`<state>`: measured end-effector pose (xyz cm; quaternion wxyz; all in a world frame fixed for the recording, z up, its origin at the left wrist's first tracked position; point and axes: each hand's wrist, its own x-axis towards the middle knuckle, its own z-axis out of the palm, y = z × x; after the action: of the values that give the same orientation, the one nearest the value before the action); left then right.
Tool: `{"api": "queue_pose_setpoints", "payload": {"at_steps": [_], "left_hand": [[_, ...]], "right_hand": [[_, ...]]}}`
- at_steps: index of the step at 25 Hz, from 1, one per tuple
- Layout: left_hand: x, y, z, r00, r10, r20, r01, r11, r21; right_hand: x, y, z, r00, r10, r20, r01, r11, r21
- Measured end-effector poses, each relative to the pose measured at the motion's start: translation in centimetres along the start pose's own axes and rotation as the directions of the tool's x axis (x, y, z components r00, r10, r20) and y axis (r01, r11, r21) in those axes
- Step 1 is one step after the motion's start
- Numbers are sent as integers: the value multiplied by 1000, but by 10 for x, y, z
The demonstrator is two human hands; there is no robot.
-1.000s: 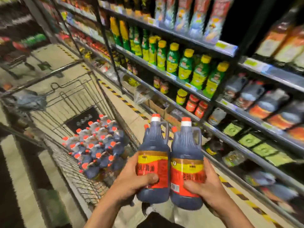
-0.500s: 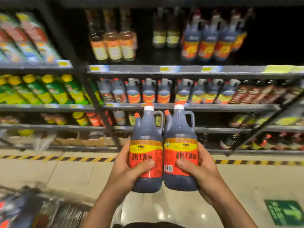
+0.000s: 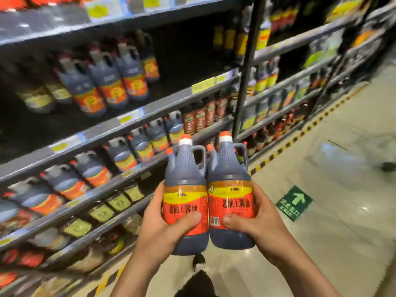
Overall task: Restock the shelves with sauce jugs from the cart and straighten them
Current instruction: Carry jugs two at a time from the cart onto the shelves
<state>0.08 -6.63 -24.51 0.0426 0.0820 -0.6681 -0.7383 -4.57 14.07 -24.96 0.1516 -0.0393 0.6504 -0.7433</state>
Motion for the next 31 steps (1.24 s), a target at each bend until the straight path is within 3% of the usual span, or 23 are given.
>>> {"api": "queue_pose_setpoints", "payload": {"at_steps": [5,17,21,31], "left_hand": [[88,-3,57,991,24,135,-25,1000,7],[297,5,195,930,16,368,-21,1000,10],[329,0,246,939,-3,343,-17,998,54],[374,9,393,990,32,135,-53,986,157]], "right_hand": [[56,-12,-61,986,-4,-168,13,999,49],[201,-57,-204,959,-43,-281,73,993,96],[225,-62,-259,955,-74,-286,104,990,91],[284,-99,-423,984,-145,-103,153,986,73]]}}
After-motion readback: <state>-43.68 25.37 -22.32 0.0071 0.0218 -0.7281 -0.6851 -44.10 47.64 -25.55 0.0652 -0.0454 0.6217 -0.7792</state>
